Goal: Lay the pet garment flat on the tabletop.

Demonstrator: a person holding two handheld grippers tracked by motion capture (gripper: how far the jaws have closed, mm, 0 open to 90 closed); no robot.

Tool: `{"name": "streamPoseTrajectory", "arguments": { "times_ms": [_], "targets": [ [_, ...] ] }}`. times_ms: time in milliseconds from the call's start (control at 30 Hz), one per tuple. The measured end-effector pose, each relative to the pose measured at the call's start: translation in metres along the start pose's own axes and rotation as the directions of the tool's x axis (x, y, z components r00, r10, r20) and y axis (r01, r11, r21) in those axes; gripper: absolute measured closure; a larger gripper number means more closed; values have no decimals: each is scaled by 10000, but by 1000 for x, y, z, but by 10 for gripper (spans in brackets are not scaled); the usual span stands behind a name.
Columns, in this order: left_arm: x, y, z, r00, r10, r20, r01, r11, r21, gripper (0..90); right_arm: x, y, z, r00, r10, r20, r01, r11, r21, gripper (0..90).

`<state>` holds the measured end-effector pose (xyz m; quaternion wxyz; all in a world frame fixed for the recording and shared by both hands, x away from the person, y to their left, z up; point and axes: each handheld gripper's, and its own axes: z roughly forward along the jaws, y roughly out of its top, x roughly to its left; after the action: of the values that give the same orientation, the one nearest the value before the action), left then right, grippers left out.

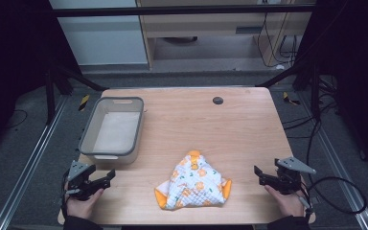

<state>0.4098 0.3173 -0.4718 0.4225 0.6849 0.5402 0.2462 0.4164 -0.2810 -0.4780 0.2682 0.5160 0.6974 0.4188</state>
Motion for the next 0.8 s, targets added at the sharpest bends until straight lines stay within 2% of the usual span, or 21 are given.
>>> {"name": "streamPoseTrajectory", "arguments": {
  "times_ms": [200, 400, 633, 800],
  "targets": [
    [-12, 0, -3, 9993, 185, 329, -191, 9997, 170, 183, 18, 5, 0, 9977, -359, -583, 354, 9993, -95, 199],
    [-21, 2, -6, 9971, 336, 679, -347, 9993, 153, 207, 28, 9, 1, 9930, -568, -1040, 561, 9984, -90, 237],
    [-30, 11, -5, 9950, 667, 747, -671, 9977, 17, 249, 31, 16, 4, 9907, -915, -1009, 929, 9956, 89, 241],
    [-38, 19, -5, 9916, 818, 1002, -832, 9965, 104, 266, 33, 24, 7, 9882, -1052, -1117, 1074, 9941, 142, 228]
  ]
}}
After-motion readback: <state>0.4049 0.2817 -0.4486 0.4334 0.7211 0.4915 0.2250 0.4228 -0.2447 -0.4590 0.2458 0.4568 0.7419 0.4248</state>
